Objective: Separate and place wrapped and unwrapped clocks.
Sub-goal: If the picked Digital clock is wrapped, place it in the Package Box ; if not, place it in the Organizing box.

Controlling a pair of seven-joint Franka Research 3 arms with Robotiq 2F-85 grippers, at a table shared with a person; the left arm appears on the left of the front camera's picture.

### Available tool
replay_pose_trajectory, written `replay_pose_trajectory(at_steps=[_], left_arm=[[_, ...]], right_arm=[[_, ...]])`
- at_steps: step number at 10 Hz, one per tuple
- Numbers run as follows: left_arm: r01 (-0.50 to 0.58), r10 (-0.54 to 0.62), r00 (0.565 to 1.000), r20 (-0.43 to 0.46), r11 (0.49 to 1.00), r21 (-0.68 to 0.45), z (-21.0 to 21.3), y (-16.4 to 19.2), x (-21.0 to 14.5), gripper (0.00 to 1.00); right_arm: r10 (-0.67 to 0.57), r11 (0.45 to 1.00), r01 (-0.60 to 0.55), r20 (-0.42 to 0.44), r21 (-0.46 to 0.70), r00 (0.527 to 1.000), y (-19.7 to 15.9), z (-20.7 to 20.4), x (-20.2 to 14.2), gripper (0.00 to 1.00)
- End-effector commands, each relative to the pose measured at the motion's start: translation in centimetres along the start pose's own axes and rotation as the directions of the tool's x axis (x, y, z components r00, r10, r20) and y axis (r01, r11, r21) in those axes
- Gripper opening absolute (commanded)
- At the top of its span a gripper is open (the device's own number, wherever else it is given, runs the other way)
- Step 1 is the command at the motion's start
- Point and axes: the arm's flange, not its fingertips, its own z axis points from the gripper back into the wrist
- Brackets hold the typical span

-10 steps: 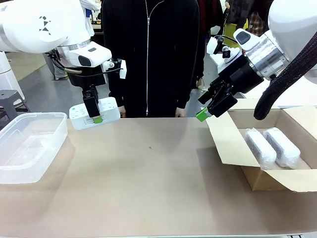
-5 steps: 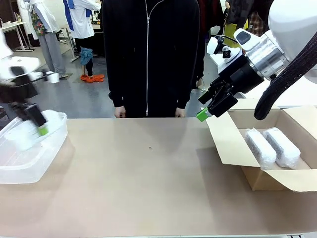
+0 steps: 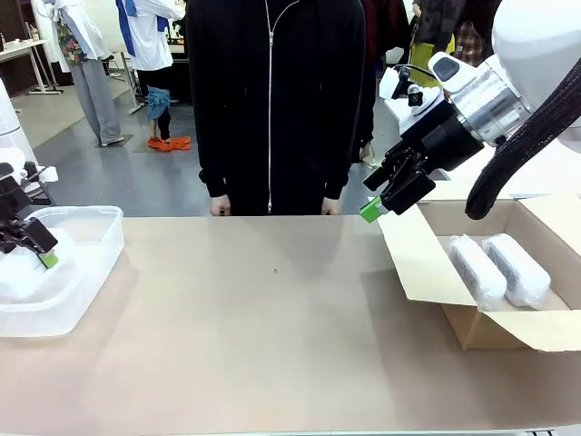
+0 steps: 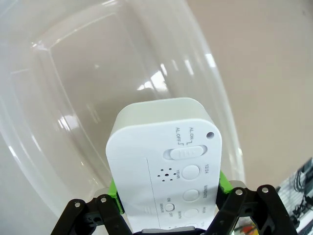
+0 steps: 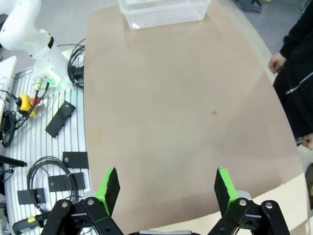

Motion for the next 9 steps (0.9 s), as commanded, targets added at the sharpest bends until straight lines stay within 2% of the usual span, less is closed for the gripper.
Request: replay_pose_trajectory(at_steps=[1, 2, 6, 9], left_arm=[[-0.059, 0.059, 0.998, 0.024, 0.998, 0.001, -0.5, 0.9, 1.7, 0.79], [-0.087, 0.086, 0.996, 0.027, 0.996, 0.034, -1.2, 1.3, 2.1, 0.79], [-0.123, 0.121, 0.992, 0.036, 0.991, 0.049, -3.8, 2.4, 2.7, 0.79], [-0.148, 0.147, 0.987, 0.059, 0.989, 0.021, -5.7, 3.2, 2.9, 0.79]], right_arm=[[0.014, 1.0, -0.014, 0.012, 0.016, 1.0, -0.3, -0.1, 0.1, 1.0], [0.014, 1.0, -0.014, 0.012, 0.016, 1.0, -0.3, -0.1, 0.1, 1.0], [0.014, 1.0, -0.014, 0.012, 0.016, 1.0, -0.3, -0.1, 0.1, 1.0], [0.014, 1.0, -0.014, 0.012, 0.016, 1.0, -0.3, -0.1, 0.1, 1.0]])
